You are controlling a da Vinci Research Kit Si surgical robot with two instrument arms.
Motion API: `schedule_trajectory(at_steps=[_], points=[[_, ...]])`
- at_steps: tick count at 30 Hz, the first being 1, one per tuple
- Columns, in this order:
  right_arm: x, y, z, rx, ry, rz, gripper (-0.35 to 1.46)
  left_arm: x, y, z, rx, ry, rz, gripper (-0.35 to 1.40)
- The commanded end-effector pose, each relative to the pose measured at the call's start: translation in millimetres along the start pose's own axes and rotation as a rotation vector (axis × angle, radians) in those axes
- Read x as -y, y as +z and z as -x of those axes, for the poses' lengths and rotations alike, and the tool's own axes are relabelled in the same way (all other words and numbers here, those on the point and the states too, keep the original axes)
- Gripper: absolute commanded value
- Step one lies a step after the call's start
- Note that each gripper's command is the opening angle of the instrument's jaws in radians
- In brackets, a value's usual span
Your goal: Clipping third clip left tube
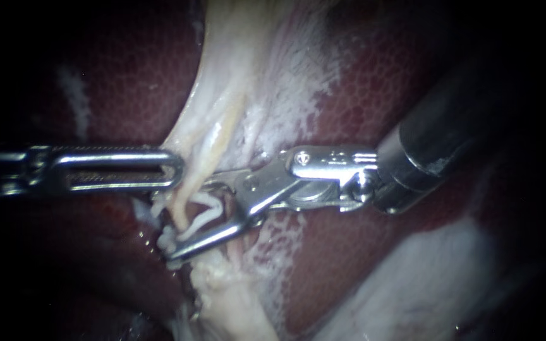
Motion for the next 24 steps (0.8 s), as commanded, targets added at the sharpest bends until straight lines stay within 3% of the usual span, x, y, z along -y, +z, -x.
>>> schedule_trajectory(at_steps=[1,7,11,14,15,24], points=[[0.0,0.1,0.0,-0.001,-0.001,0.001,0.59,0.0,0.0,0.0,0.0,0.0,0.0,-0.35],[0.2,0.4,0.2,-0.001,0.009,-0.001,0.58,0.3,0.0,0.1,0.0,-0.001,0.001,-0.35],[0.4,0.0,0.3,-0.002,0.021,-0.003,0.4,0.3,0.0,0.1,0.0,-0.001,0.001,-0.35],[0.5,-0.7,0.5,-0.007,0.115,-0.006,-0.23,0.2,0.0,0.1,0.0,-0.001,0.001,-0.35],[0.4,-1.0,0.5,-0.008,0.133,-0.008,-0.35,0.2,0.0,0.1,0.0,-0.001,0.001,-0.35],[-0.5,-2.5,1.2,-0.008,0.139,0.002,-0.35,0.2,0.0,0.1,0.0,-0.001,0.001,-0.35]])
